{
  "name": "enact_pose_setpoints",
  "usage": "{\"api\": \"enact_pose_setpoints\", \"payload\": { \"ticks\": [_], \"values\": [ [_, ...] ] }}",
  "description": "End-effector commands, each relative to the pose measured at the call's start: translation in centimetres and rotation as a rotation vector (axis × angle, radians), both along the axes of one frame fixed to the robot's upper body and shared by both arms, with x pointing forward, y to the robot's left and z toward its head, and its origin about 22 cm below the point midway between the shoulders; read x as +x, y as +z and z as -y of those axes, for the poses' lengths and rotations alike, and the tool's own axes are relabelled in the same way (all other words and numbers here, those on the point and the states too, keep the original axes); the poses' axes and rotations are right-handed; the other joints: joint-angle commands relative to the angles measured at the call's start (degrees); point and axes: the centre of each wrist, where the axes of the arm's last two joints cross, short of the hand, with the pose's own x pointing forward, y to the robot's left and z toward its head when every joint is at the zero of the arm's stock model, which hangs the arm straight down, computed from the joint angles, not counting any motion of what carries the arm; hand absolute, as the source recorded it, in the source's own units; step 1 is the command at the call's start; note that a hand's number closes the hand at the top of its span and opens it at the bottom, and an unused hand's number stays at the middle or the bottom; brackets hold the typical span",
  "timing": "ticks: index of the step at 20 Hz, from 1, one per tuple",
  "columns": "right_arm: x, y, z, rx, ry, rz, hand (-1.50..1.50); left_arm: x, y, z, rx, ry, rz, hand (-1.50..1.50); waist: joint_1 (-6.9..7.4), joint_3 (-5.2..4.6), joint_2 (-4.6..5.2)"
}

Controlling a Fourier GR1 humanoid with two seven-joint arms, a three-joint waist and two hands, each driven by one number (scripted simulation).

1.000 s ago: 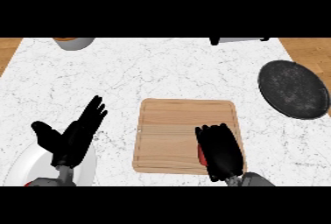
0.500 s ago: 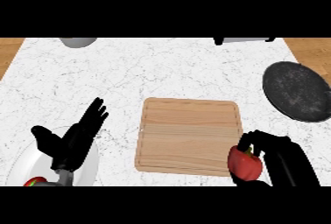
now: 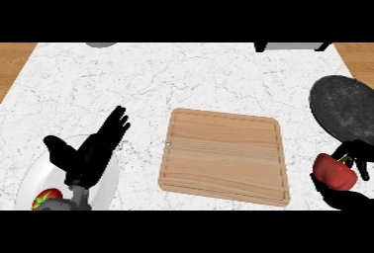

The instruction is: Pick the bell pepper from the cutting board and place it in the pan

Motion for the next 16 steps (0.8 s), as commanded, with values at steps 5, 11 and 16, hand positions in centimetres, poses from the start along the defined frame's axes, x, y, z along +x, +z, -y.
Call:
{"api": "enact_pose_setpoints", "payload": {
  "ticks": [5,11,16],
  "values": [
    [5.5,-3.7,7.8,-0.079,-0.117,0.075,1.5,-0.2,0.4,1.3,0.018,-0.049,0.005,0.0,2.15,-0.05,0.23],
    [9.2,-5.7,10.4,-0.071,-0.277,0.197,1.5,0.6,0.1,1.8,-0.007,-0.034,0.014,0.0,2.61,0.0,0.48],
    [10.5,-6.5,14.3,-0.006,-0.323,0.229,1.5,0.4,0.0,1.6,0.005,-0.052,0.009,0.0,2.93,0.07,0.64]
  ]
}}
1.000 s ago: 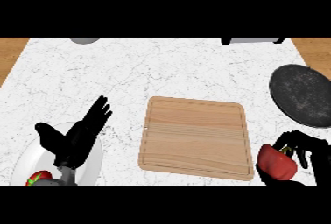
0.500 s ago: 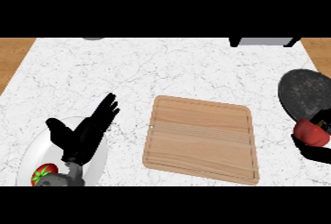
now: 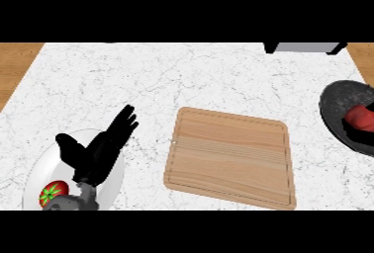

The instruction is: Pick the bell pepper from the cutting board and place it in the pan

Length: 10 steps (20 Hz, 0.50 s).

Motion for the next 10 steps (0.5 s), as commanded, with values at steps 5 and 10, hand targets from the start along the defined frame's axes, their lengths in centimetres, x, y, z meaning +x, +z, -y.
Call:
{"api": "enact_pose_setpoints", "payload": {
  "ticks": [5,10],
  "values": [
    [4.3,0.0,1.4,0.029,-0.068,0.049,1.5,1.4,0.9,-0.4,0.009,-0.016,0.007,0.0,1.71,0.13,0.66],
    [3.1,0.2,4.0,0.015,-0.09,0.047,1.5,0.5,0.5,1.4,-0.005,-0.061,-0.005,0.0,2.36,0.27,1.0]
  ]
}}
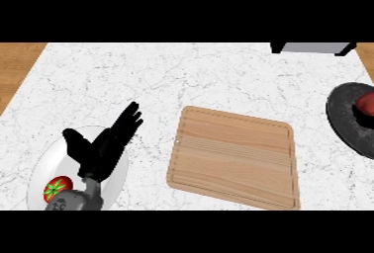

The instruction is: Pick the bell pepper from the cutting board and place it in the pan

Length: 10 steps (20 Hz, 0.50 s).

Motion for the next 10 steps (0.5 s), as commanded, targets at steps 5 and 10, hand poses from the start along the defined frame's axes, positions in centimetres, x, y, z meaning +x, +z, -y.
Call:
{"api": "enact_pose_setpoints", "payload": {
  "ticks": [5,10],
  "values": [
    [-1.6,-0.8,2.3,-0.028,-0.083,-0.333,-1.5,0.7,0.5,1.2,-0.004,-0.049,0.021,0.0,2.02,0.14,1.07],
    [0.3,-1.2,0.0,0.109,0.007,-0.278,-1.5,0.1,0.1,-0.1,-0.003,-0.026,0.014,0.0,1.92,0.25,0.79]
  ]
}}
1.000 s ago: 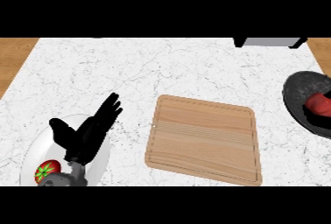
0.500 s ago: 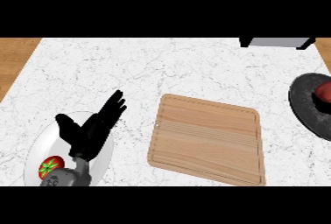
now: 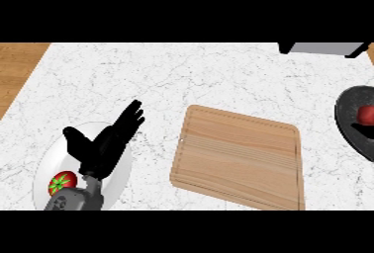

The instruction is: Pick the bell pepper from the cutting board and place it in the pan

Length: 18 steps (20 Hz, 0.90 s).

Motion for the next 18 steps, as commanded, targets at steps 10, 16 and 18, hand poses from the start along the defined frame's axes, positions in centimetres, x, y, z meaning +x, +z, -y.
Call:
{"api": "enact_pose_setpoints", "payload": {
  "ticks": [10,16,18],
  "values": [
    [-1.3,1.4,2.5,0.521,0.113,0.235,-1.5,-0.2,-0.2,-0.8,0.006,0.031,-0.012,0.0,-1.93,0.08,-0.35],
    [-5.3,2.5,6.5,0.63,0.197,0.143,-1.5,-0.3,0.2,-0.4,-0.011,0.025,-0.003,0.0,-2.21,0.14,-0.39],
    [-6.5,2.2,7.2,0.645,0.248,0.134,-1.5,-0.4,-0.1,-0.1,-0.005,0.026,-0.009,0.0,-2.3,0.22,-0.37]
  ]
}}
